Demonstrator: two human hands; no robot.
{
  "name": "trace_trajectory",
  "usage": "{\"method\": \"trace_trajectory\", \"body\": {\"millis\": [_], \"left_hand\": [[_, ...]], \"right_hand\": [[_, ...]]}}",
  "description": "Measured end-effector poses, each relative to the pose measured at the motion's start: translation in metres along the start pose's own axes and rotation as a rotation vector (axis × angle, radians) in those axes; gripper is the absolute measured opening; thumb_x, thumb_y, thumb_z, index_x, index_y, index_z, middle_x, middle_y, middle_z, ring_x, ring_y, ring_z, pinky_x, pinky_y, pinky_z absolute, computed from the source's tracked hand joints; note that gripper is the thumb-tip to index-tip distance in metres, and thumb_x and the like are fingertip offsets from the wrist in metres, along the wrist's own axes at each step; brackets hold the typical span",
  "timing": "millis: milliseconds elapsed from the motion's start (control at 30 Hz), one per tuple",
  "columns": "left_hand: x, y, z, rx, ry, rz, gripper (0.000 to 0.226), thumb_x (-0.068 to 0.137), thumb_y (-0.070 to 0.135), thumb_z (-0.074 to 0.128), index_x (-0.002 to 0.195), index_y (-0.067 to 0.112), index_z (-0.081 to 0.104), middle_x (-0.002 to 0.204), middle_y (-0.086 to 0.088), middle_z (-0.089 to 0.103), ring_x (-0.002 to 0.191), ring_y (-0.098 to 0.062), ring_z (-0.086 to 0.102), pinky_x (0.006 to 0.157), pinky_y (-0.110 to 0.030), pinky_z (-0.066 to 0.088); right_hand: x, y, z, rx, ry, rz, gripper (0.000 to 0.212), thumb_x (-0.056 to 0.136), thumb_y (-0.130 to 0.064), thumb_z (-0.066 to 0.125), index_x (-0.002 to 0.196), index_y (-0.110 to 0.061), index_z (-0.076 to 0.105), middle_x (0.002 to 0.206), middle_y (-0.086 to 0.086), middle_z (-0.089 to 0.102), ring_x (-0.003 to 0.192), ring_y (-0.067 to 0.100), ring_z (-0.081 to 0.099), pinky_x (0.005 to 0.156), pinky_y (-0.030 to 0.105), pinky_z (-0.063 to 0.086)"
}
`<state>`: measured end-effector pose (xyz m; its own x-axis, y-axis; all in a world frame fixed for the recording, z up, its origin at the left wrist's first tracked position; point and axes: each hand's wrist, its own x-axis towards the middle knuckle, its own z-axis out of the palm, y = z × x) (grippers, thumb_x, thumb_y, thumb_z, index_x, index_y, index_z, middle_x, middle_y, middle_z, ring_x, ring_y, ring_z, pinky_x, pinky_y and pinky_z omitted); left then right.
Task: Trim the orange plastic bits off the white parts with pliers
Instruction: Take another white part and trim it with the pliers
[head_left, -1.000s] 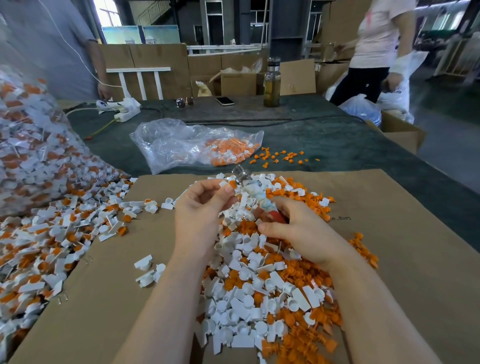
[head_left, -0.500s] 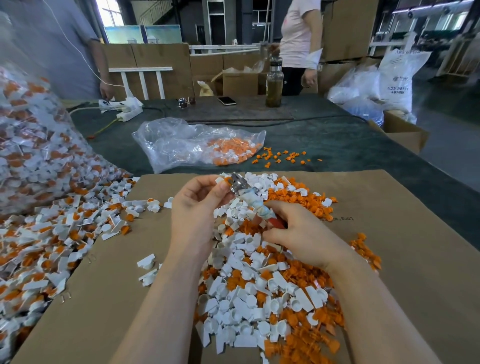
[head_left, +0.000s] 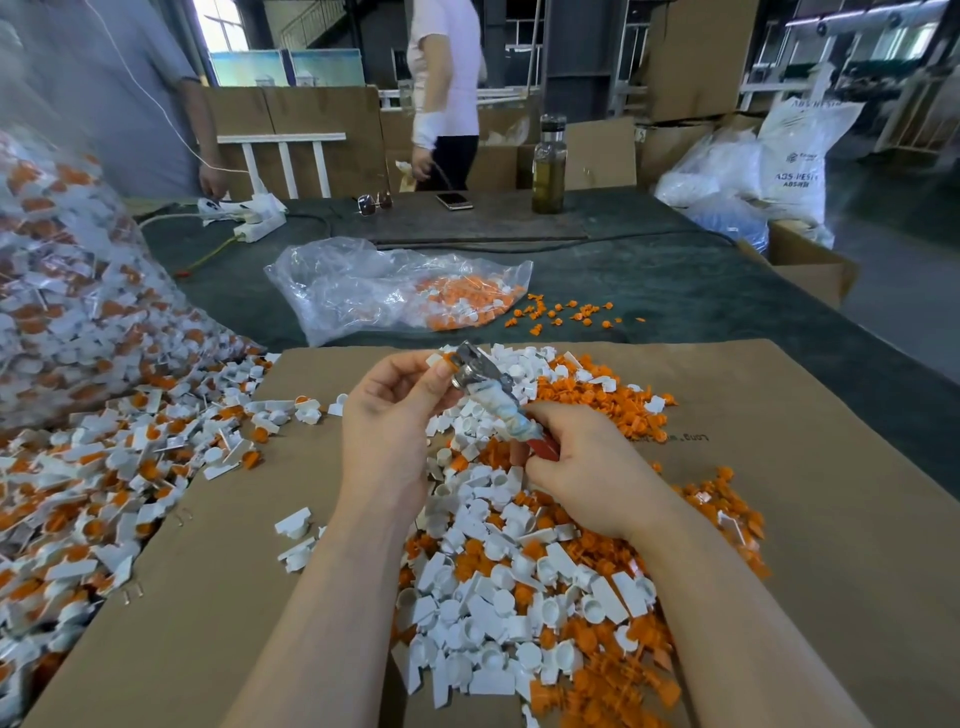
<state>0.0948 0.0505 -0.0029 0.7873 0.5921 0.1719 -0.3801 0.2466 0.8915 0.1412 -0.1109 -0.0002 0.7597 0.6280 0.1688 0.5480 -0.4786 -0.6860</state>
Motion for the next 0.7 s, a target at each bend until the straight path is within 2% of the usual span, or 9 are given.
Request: {"method": "trace_trajectory", "body": {"millis": [133, 267, 333, 400, 533, 700], "left_hand": [[0.001, 0.000, 0.000, -0.011, 0.005, -0.034, 0.006, 0.082, 0.005, 0.070, 0.086, 0.010, 0.070, 0.072, 0.003, 0.070, 0.063, -0.009, 0.064, 0.066, -0.021, 0.056], [0.001, 0.002, -0.001, -0.066, 0.041, -0.152, 0.009, 0.078, 0.010, 0.072, 0.086, 0.012, 0.070, 0.076, 0.002, 0.074, 0.068, -0.009, 0.069, 0.069, -0.022, 0.059], [0.002, 0.005, -0.005, -0.155, 0.140, -0.249, 0.006, 0.086, 0.008, 0.068, 0.092, 0.010, 0.069, 0.081, -0.003, 0.076, 0.073, -0.011, 0.073, 0.067, -0.022, 0.060], [0.006, 0.009, -0.013, -0.257, 0.289, -0.338, 0.009, 0.091, 0.010, 0.065, 0.100, 0.007, 0.068, 0.086, -0.007, 0.078, 0.078, -0.013, 0.075, 0.066, -0.023, 0.061], [0.015, 0.016, -0.033, -0.442, 0.543, -0.398, 0.010, 0.097, 0.010, 0.060, 0.103, 0.003, 0.065, 0.086, -0.009, 0.078, 0.076, -0.013, 0.076, 0.068, -0.024, 0.062], [0.024, 0.016, -0.053, -0.720, 0.665, -0.377, 0.014, 0.103, 0.009, 0.048, 0.112, 0.005, 0.058, 0.097, -0.009, 0.075, 0.071, -0.012, 0.075, 0.074, -0.026, 0.062]], "right_hand": [[0.001, 0.002, 0.002, -0.022, 0.007, -0.001, 0.008, 0.087, -0.014, 0.054, 0.089, -0.015, 0.062, 0.078, 0.003, 0.063, 0.069, 0.019, 0.058, 0.061, 0.041, 0.047], [0.001, 0.007, 0.006, -0.064, 0.063, -0.001, 0.008, 0.088, -0.020, 0.057, 0.082, -0.025, 0.055, 0.070, -0.007, 0.056, 0.060, 0.008, 0.050, 0.052, 0.026, 0.035], [0.002, 0.010, 0.006, -0.075, 0.124, 0.016, 0.013, 0.089, -0.023, 0.057, 0.079, -0.028, 0.051, 0.069, -0.010, 0.054, 0.058, 0.006, 0.049, 0.052, 0.022, 0.031], [0.004, 0.013, 0.004, -0.082, 0.200, 0.049, 0.010, 0.091, -0.024, 0.057, 0.081, -0.025, 0.052, 0.070, -0.010, 0.055, 0.059, 0.007, 0.051, 0.051, 0.021, 0.032], [0.006, 0.021, -0.002, -0.102, 0.342, 0.140, 0.014, 0.090, -0.024, 0.056, 0.078, -0.028, 0.051, 0.067, -0.009, 0.056, 0.057, 0.008, 0.052, 0.048, 0.023, 0.031], [0.006, 0.029, -0.007, -0.154, 0.384, 0.239, 0.020, 0.092, -0.029, 0.055, 0.073, -0.027, 0.050, 0.063, -0.007, 0.055, 0.054, 0.009, 0.052, 0.046, 0.024, 0.030]]}}
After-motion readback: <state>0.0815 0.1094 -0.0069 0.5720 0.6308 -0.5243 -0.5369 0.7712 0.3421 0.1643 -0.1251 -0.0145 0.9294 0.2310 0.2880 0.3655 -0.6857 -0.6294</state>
